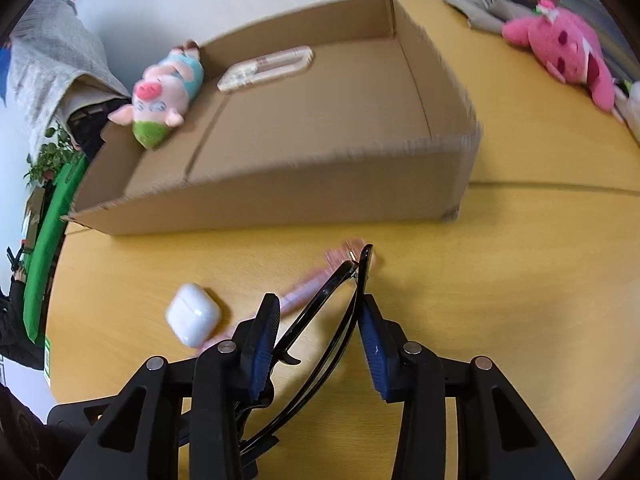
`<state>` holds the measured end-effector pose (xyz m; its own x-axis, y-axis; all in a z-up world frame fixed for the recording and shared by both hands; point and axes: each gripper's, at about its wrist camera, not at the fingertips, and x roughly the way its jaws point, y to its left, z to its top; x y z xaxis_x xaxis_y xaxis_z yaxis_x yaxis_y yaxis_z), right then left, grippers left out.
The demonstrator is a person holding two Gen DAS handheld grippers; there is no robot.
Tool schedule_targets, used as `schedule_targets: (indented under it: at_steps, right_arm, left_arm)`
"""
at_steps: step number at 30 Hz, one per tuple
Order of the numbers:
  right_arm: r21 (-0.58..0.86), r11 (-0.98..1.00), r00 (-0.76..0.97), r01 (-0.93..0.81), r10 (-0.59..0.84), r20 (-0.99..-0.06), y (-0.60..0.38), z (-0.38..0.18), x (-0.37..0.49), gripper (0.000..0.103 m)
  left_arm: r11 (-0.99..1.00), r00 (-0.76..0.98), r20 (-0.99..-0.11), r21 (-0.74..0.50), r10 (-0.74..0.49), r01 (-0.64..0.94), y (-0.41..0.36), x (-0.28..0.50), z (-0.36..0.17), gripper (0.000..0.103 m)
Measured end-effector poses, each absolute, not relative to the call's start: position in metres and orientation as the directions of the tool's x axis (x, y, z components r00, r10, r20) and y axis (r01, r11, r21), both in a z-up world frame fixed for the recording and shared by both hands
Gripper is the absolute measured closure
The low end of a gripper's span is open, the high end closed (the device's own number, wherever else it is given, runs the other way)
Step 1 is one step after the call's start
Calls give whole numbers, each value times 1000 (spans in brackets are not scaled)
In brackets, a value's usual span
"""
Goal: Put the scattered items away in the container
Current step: 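Lift the sunglasses with both grippers and carry them over the box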
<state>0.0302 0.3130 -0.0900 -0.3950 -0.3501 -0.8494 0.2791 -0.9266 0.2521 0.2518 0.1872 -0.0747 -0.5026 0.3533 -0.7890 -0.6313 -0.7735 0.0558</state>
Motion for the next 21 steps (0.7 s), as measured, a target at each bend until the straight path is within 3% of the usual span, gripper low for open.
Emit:
schedule_targets:
  at_steps: [11,21]
  right_arm:
    - [180,-907,-533,381,-375,-759,276,-2,1,59]
    - [127,-875,-573,467,-409,-710,237,73,-63,59]
  left_arm:
    - [-817,-645,-682,121,344,-564,170,221,-4,82]
    - [-860,-719,-604,105,344,-499,141,71,61,82]
